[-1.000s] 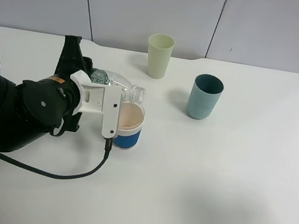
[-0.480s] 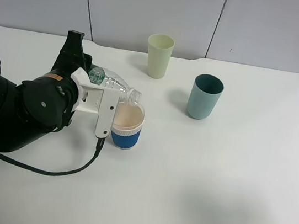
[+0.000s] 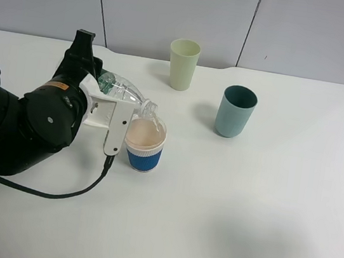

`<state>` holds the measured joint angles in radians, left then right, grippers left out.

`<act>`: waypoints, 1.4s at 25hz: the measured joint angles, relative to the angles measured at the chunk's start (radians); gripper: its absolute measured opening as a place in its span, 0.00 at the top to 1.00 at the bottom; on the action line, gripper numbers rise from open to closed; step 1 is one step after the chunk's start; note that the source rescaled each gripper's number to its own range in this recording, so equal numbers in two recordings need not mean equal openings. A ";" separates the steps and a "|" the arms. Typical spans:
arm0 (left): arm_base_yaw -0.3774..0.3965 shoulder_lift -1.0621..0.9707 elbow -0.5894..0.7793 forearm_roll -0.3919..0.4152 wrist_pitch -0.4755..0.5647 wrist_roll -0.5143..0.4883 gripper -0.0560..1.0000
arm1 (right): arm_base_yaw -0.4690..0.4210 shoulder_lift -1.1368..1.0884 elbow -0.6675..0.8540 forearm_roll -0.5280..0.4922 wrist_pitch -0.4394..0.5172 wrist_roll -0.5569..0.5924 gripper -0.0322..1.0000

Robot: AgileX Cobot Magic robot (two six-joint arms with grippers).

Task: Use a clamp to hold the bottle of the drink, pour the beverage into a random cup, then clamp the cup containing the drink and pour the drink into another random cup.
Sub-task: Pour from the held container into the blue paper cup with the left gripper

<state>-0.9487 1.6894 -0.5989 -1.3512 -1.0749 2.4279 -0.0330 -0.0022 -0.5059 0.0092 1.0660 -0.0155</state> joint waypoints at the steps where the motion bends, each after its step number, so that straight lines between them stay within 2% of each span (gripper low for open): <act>1: 0.000 0.000 0.000 -0.001 -0.005 0.000 0.87 | 0.000 0.000 0.000 0.000 0.000 0.000 0.00; 16: 0.000 0.000 0.000 -0.002 -0.037 0.002 0.87 | 0.000 0.000 0.000 0.000 0.000 0.000 0.00; 21: 0.000 0.000 0.000 -0.003 -0.077 0.002 0.87 | 0.000 0.000 0.000 0.000 0.000 0.000 0.00; 35: 0.000 0.000 0.000 -0.004 -0.088 0.007 0.87 | 0.000 0.000 0.000 0.000 0.000 0.000 0.00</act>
<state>-0.9487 1.6894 -0.5989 -1.3550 -1.1626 2.4350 -0.0330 -0.0022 -0.5059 0.0092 1.0660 -0.0155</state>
